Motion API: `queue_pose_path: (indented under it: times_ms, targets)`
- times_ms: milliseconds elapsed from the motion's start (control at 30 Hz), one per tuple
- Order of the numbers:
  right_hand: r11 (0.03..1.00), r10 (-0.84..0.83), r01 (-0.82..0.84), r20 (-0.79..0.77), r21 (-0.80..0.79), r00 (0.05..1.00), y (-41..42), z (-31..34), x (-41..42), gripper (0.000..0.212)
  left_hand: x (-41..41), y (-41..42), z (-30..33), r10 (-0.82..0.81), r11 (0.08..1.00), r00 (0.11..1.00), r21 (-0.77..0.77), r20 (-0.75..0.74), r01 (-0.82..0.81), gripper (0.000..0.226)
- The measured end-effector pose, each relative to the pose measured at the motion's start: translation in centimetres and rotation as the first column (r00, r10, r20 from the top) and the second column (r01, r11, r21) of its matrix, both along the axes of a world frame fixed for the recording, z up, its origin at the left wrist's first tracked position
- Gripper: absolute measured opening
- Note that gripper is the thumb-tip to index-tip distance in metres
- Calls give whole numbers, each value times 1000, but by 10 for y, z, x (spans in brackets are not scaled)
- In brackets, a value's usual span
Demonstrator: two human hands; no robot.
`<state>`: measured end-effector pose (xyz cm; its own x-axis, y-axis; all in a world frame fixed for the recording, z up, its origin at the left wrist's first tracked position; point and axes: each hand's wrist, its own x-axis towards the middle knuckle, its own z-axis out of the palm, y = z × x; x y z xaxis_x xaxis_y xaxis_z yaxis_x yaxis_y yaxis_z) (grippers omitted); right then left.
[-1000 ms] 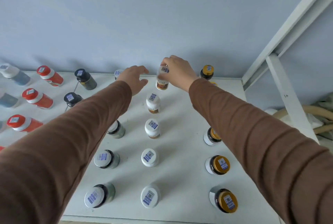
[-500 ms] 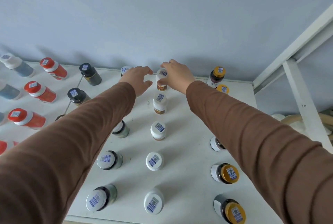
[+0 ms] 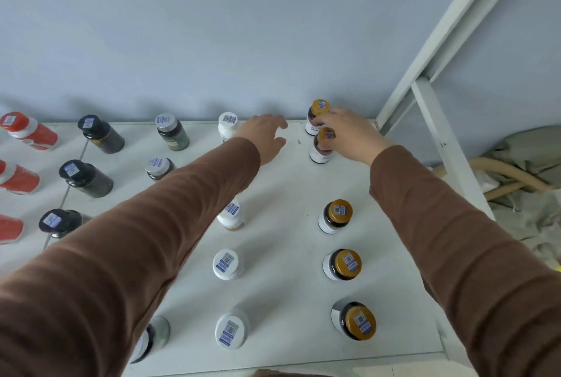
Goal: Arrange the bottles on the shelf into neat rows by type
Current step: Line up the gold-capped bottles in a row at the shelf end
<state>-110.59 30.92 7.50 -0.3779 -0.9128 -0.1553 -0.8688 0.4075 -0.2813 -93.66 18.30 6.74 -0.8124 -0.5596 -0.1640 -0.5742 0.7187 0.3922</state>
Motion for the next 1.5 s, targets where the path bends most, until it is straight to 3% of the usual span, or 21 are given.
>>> queue_pose_path:
  times_ms: [167,267,333,433,500,600,700,800,900,1000,1100,1233,1367,1500]
  targets:
    - [996,-57,59,36,-66,998,16,-15,1,38,-24,23,-19,20,989,999,144,39,-25,35]
    - [980,-143,166,187,-113,972,26,0,1,36,-29,31,-22,132,930,991,350,-23,-115,33]
    - [958,-172,244,376,-152,911,33,16,3,35,-30,36,-19,230,809,968,573,-98,-135,32]
    - [921,-212,346,512,-181,832,40,34,9,32,-24,51,-4,336,504,935,860,-115,-75,50]
    - [885,-263,421,535,-198,803,43,40,14,42,-19,61,5,356,307,927,952,-115,0,62]
    - [834,-303,502,570,-228,764,48,48,19,50,-16,73,15,363,28,927,995,-96,92,63]
    - [825,-301,513,583,-237,754,55,52,22,57,-13,82,19,348,-121,935,985,-72,121,59]
    - [828,-294,507,584,-241,757,60,52,24,61,-10,84,18,332,-174,942,978,-51,115,59]
    - [846,-266,476,584,-241,767,67,51,24,61,-10,85,16,360,-85,931,992,-61,98,61]
    - [890,-197,381,544,-250,816,73,47,27,39,-10,85,10,366,236,922,971,-128,41,58]
    - [925,-141,280,451,-258,882,77,37,28,45,-11,85,-1,313,454,934,891,-175,15,43]
    - [964,-105,163,262,-211,959,80,19,32,46,-17,84,-11,209,622,969,783,-133,-27,32]
    - [974,-101,124,126,-189,987,75,-4,37,44,-21,76,-26,113,851,991,522,-75,-58,33]
    - [985,-81,90,69,-148,994,69,-20,38,43,-21,67,-34,101,937,994,341,-48,-79,37]
